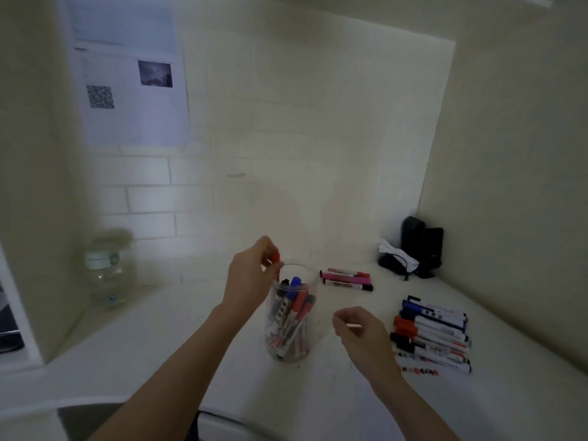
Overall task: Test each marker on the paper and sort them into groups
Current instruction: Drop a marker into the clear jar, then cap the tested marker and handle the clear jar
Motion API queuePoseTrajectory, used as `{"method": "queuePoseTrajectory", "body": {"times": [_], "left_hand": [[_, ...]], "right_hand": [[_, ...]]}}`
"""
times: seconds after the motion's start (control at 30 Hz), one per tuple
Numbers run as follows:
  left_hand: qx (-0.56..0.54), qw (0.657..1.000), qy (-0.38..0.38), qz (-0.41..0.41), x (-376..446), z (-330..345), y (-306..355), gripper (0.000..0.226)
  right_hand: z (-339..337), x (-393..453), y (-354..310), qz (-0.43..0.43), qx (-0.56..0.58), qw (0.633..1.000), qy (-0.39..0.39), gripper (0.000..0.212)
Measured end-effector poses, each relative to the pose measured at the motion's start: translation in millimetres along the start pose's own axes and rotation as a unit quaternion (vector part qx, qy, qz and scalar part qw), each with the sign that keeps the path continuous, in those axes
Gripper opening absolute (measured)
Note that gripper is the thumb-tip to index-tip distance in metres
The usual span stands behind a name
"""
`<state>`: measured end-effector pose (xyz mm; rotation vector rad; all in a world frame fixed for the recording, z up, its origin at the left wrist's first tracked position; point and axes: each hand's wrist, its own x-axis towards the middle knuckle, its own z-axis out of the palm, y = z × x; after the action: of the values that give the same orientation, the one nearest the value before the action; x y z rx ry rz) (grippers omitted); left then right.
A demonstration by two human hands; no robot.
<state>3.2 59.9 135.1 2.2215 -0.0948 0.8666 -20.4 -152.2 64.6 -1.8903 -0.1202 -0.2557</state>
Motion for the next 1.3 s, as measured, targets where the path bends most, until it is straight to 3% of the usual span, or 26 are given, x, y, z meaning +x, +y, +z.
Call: {"method": "queuePoseTrajectory", "body": {"times": [0.1,0.2,0.3,0.37,0.47,0.63,0.67,0.73,0.8,0.83,0.9,0.97,1.17,1.3], "left_hand": [[0.125,0.991,-0.011,0.040,-4.7,4.7,-4.9,0.011],[0.168,0.976,-0.018,0.139,-2.0,0.9,5.0,0.035],[0.183,0.948,-0.171,0.196,-8.6,1.2,17.7,0.047],[0.225,0.927,-0.236,0.187,-11.5,1.6,12.3,0.057],[0.267,0.910,-0.272,0.165,-8.6,-4.6,4.9,0.051],[0.302,0.873,-0.358,0.137,9.4,2.5,7.6,0.046],[0.295,0.877,-0.354,0.140,11.3,5.7,3.1,0.048],[0.199,0.928,-0.280,0.146,7.0,9.7,-10.5,0.062],[0.043,0.978,-0.179,0.095,-6.1,9.4,-21.9,0.089],[-0.022,0.986,-0.159,0.050,-13.9,9.9,-27.2,0.101],[-0.119,0.976,-0.177,-0.034,-28.5,15.8,-35.2,0.113],[-0.168,0.967,-0.184,-0.057,-36.2,25.7,-44.3,0.105],[-0.161,0.972,-0.142,-0.097,-23.1,26.5,-65.6,0.107],[-0.149,0.967,-0.159,-0.130,-11.0,19.8,-67.6,0.111]], "right_hand": [[5.6,1.5,1.6,-0.006,-0.014,1.000,-0.017,0.005],[10.0,6.5,1.1,-0.014,-0.014,1.000,-0.017,0.006],[15.3,11.6,2.0,-0.021,-0.015,0.999,-0.027,0.017],[20.8,13.4,2.8,-0.015,-0.001,0.999,-0.049,0.034],[30.3,16.4,5.0,-0.009,0.001,0.998,-0.069,0.059],[45.0,15.8,0.8,-0.029,0.014,0.994,-0.108,0.069],[47.5,16.2,-0.5,-0.031,0.012,0.994,-0.108,0.072],[51.7,17.9,-1.8,-0.036,0.007,0.994,-0.105,0.075],[54.5,20.4,-0.3,-0.039,0.011,0.994,-0.100,0.074],[55.8,22.1,1.7,-0.040,0.008,0.994,-0.097,0.072],[58.1,24.9,6.3,-0.041,0.000,0.995,-0.087,0.069],[61.6,26.9,7.3,-0.039,0.001,0.996,-0.080,0.068],[88.0,45.5,-2.5,-0.033,0.026,0.993,-0.107,0.058],[96.2,55.9,-0.9,-0.041,-0.002,0.989,-0.139,0.065]]}}
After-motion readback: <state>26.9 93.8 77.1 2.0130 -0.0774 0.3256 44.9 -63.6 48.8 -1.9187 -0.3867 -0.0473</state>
